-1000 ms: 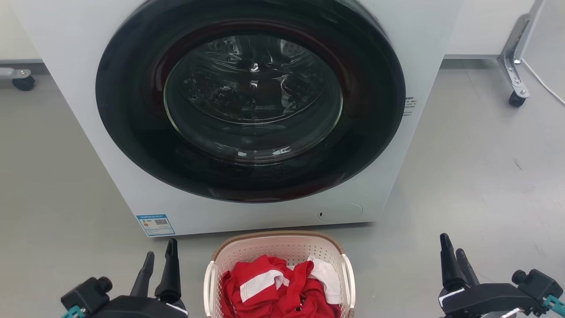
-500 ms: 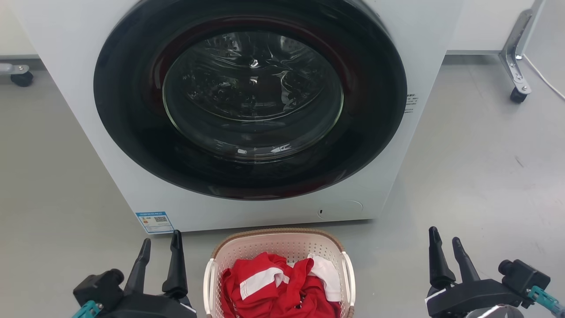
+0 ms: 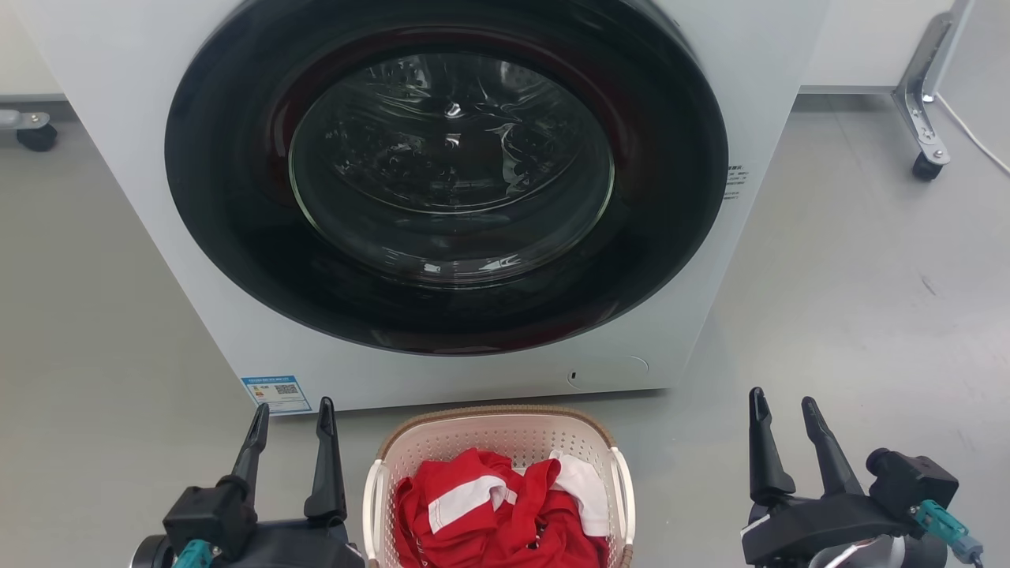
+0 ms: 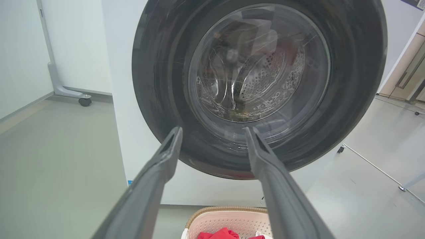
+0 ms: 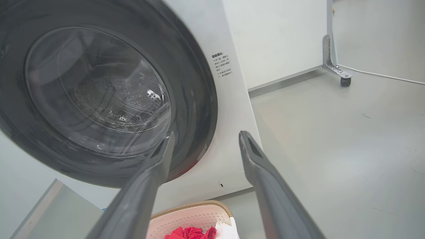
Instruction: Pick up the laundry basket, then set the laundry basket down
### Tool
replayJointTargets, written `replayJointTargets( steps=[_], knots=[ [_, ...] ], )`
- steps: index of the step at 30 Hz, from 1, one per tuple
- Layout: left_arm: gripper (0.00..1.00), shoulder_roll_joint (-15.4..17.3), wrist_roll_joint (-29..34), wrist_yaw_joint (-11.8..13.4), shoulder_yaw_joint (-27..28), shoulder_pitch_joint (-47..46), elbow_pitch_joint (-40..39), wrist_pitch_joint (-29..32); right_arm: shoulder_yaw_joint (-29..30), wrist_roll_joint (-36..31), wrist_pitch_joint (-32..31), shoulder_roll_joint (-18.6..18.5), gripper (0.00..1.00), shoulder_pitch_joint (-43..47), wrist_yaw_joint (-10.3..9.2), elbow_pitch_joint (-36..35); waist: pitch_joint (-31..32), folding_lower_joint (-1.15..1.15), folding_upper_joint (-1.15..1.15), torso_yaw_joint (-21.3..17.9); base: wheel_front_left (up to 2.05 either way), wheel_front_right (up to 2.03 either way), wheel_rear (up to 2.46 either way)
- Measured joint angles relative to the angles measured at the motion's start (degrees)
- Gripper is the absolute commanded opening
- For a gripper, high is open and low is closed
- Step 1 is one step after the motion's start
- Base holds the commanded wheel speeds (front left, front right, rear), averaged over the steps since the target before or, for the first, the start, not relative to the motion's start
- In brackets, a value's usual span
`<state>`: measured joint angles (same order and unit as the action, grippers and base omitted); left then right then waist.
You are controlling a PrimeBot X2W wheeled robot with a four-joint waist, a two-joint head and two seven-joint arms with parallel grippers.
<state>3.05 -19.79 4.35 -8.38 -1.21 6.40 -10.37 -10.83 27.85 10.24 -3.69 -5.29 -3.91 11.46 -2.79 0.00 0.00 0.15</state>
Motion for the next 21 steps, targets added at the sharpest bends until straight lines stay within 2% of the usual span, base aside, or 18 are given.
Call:
replayJointTargets(
  steps=[15,21],
  knots=[
    [1.00,0.0,14.3,2.3,-1.9,0.3,-3.3,-3.4,-2.4,-13.8,3.5,-0.2,1.00,0.0,-1.71,-2.3,-0.9,0.00,0.00,0.0,0.00,0.00,0.00],
    [1.00,0.0,17.8,2.8,-2.7,0.3,-3.9,-4.1,-2.7,-17.1,4.1,-0.2,1.00,0.0,-2.14,-3.2,-1.3,0.00,0.00,0.1,0.00,0.00,0.00]
  ],
)
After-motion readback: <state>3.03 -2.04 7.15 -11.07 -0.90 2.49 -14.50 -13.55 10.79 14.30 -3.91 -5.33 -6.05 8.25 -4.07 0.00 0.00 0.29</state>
